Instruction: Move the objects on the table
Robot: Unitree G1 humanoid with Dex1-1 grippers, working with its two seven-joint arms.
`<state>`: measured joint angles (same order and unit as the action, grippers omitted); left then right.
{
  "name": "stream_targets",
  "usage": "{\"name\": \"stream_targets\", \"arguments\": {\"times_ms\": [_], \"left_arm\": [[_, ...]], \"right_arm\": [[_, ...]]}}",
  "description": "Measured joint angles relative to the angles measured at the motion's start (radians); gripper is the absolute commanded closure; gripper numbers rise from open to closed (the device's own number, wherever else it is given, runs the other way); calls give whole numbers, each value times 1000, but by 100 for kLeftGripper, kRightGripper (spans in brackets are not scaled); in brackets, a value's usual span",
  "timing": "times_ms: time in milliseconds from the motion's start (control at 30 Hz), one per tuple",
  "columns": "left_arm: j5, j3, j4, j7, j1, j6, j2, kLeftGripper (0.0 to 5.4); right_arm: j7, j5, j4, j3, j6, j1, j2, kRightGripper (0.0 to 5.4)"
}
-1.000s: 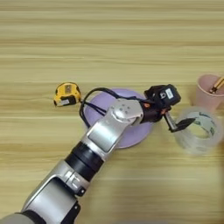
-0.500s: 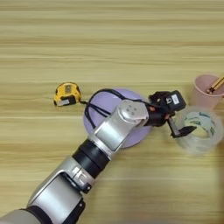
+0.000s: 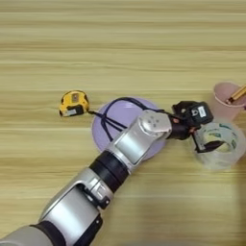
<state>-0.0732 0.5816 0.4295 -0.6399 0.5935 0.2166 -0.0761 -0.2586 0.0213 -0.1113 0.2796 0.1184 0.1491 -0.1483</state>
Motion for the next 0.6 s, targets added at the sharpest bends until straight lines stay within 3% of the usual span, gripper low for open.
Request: {"name": "stream_targets", "arguments": {"times_ms": [267, 600], "left_arm": [[-2, -1, 98, 7, 35, -68, -28, 2], [-2, 1, 193, 3, 76, -138, -33, 2]], "right_arm": [[-16, 8, 30, -1, -5, -1, 5, 0], [-21, 13, 49, -6, -21, -4, 16, 0]]}}
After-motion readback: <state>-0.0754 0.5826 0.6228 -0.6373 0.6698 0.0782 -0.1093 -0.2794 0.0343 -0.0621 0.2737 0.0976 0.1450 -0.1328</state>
